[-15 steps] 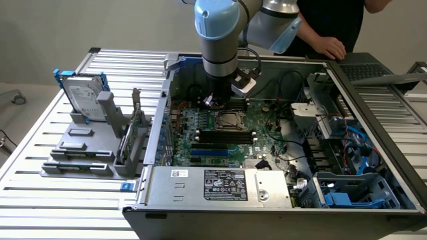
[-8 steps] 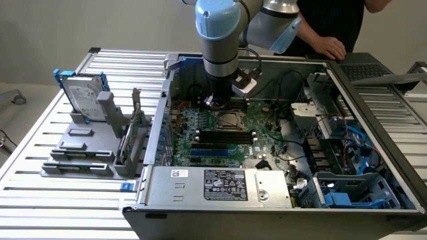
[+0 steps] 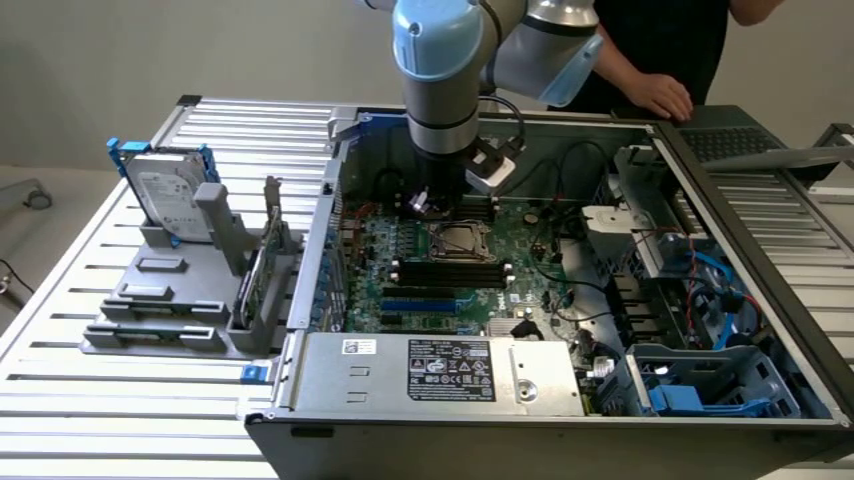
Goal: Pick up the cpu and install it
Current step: 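Install the first cpu locking lever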
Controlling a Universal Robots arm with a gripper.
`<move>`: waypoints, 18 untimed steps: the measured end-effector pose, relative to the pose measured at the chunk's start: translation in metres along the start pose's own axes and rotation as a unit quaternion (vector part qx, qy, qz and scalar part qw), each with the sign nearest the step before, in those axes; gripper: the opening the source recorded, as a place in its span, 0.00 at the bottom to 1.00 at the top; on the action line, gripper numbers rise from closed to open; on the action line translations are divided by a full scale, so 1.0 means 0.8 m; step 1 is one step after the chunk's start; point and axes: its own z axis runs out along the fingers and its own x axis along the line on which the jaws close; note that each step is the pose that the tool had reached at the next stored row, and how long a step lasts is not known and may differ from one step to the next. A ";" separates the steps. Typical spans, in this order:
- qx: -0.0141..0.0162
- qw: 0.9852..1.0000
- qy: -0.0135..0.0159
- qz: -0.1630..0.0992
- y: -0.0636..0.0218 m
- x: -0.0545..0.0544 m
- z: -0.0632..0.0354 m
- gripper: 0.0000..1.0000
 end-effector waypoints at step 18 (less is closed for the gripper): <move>0.000 1.000 0.000 0.000 0.006 0.005 0.002 0.11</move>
